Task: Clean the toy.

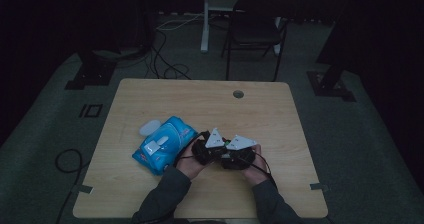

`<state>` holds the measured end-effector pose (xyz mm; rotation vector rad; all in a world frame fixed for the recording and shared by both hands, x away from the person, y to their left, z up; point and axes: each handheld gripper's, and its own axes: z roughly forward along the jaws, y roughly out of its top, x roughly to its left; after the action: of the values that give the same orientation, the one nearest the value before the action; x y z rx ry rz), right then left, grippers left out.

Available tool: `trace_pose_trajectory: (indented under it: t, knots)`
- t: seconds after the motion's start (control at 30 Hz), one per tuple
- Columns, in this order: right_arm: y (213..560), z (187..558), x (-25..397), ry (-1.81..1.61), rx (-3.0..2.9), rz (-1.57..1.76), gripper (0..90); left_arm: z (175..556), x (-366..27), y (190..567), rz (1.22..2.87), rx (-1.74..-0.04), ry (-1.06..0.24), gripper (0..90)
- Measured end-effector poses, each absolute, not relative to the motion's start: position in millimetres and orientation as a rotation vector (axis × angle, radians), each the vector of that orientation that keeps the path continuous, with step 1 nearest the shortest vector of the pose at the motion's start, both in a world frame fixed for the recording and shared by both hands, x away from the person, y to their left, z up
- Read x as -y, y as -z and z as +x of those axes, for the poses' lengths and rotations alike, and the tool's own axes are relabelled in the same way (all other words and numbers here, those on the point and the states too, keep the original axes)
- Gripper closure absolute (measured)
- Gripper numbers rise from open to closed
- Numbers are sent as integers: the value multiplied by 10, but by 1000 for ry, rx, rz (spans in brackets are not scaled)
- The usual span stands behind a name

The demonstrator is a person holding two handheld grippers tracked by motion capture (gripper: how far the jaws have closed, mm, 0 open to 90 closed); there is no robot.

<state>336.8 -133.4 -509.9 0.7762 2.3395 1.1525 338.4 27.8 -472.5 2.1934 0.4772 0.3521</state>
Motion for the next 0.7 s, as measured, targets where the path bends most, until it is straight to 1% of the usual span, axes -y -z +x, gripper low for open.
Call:
trace_pose_trajectory:
  t: [0.3, 0.7]
  knots:
    - [5090, 3315, 1273, -1128, -2337, 737, 339, 3500, -394, 4690, 2177, -525, -395, 867]
    - [5081, 3194, 1146, -1025, -2306, 599, 339, 3635, -495, 4614, 2148, -584, -424, 866]
